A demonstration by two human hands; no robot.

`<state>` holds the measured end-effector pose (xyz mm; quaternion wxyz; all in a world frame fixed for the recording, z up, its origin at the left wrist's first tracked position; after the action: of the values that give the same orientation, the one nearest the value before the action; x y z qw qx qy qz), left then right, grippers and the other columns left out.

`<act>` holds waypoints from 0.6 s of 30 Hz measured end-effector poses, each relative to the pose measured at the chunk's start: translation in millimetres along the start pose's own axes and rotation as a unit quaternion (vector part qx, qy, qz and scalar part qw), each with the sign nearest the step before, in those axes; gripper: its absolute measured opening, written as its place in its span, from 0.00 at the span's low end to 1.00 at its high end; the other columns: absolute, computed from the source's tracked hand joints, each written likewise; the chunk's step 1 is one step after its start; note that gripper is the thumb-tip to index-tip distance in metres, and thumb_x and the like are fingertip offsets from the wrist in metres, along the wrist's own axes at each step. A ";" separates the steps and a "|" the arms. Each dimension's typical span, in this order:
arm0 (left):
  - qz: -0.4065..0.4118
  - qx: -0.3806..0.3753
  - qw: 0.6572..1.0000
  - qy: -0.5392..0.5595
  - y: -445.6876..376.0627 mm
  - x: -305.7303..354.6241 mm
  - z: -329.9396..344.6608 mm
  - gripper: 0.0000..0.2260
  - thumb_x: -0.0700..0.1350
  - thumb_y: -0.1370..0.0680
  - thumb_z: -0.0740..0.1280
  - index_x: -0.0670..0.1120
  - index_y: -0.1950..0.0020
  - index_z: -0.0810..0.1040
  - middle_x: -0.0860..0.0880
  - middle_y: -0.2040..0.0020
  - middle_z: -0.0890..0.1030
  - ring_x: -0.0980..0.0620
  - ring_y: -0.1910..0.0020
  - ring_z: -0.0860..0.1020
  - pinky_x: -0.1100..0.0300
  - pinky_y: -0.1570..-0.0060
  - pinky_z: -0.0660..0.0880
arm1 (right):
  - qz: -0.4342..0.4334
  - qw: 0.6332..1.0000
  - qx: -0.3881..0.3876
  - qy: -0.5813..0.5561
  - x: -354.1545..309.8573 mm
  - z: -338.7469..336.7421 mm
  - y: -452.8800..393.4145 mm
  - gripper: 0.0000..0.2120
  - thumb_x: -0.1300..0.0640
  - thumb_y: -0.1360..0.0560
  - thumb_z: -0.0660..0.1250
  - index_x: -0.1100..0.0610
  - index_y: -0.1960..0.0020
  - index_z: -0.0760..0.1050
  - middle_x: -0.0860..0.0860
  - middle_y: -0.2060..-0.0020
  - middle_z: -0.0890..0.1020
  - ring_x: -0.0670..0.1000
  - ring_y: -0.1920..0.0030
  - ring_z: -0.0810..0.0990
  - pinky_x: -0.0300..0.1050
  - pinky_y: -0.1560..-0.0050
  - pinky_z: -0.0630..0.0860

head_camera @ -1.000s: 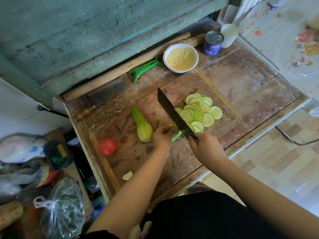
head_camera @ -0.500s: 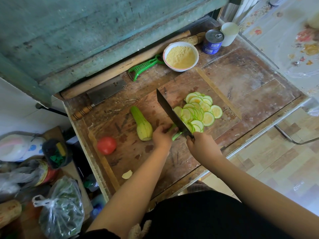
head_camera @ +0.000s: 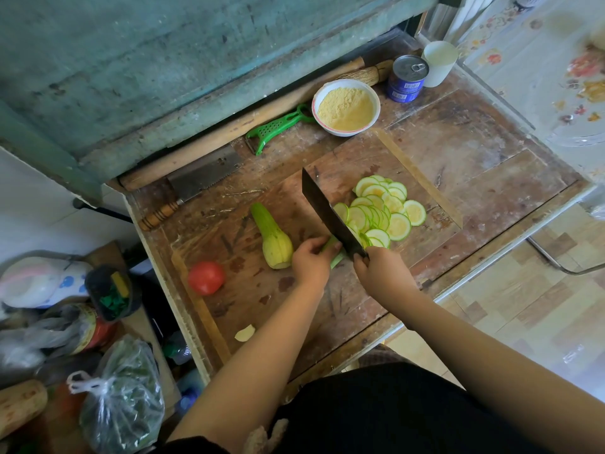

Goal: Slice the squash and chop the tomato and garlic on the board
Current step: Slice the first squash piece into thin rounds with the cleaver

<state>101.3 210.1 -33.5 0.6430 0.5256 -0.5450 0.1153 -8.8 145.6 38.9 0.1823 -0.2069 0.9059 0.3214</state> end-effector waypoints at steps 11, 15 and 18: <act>-0.022 -0.010 0.999 0.045 -0.3 2.7 0.9 0.09 0.34 0.30 0.73 0.42 0.53 0.78 0.49 0.58 0.79 0.52 0.56 0.77 0.68 0.60 0.73 | -0.034 0.999 0.014 0.016 -0.6 -15.8 23.1 0.17 0.53 0.20 0.57 0.58 0.66 0.66 0.53 0.73 0.70 0.56 0.69 0.72 0.45 0.68 0.67; -0.020 -0.013 0.999 0.049 0.8 3.1 0.0 0.09 0.34 0.30 0.73 0.41 0.53 0.78 0.48 0.58 0.79 0.52 0.57 0.76 0.69 0.60 0.73 | -0.034 0.999 0.012 0.012 -0.2 -16.1 23.7 0.16 0.54 0.20 0.57 0.60 0.64 0.69 0.53 0.73 0.71 0.56 0.69 0.72 0.45 0.68 0.68; -0.019 -0.015 0.999 0.046 -0.3 1.9 0.4 0.09 0.34 0.30 0.73 0.42 0.53 0.78 0.47 0.57 0.79 0.51 0.55 0.77 0.65 0.57 0.74 | -0.032 0.999 0.009 0.012 0.2 -15.3 22.2 0.17 0.54 0.20 0.57 0.59 0.66 0.67 0.53 0.73 0.71 0.56 0.69 0.72 0.44 0.69 0.66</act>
<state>102.1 208.8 -32.2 0.6773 0.5204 -0.5062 0.1191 -22.9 151.1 61.2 0.1834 -0.2384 0.9036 0.3049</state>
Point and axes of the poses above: each hand's wrist, its own y-axis away from the middle knuckle, its own z-axis out of the palm, x = y × z, the point moved 3 cm from there along -y, towards the middle knuckle
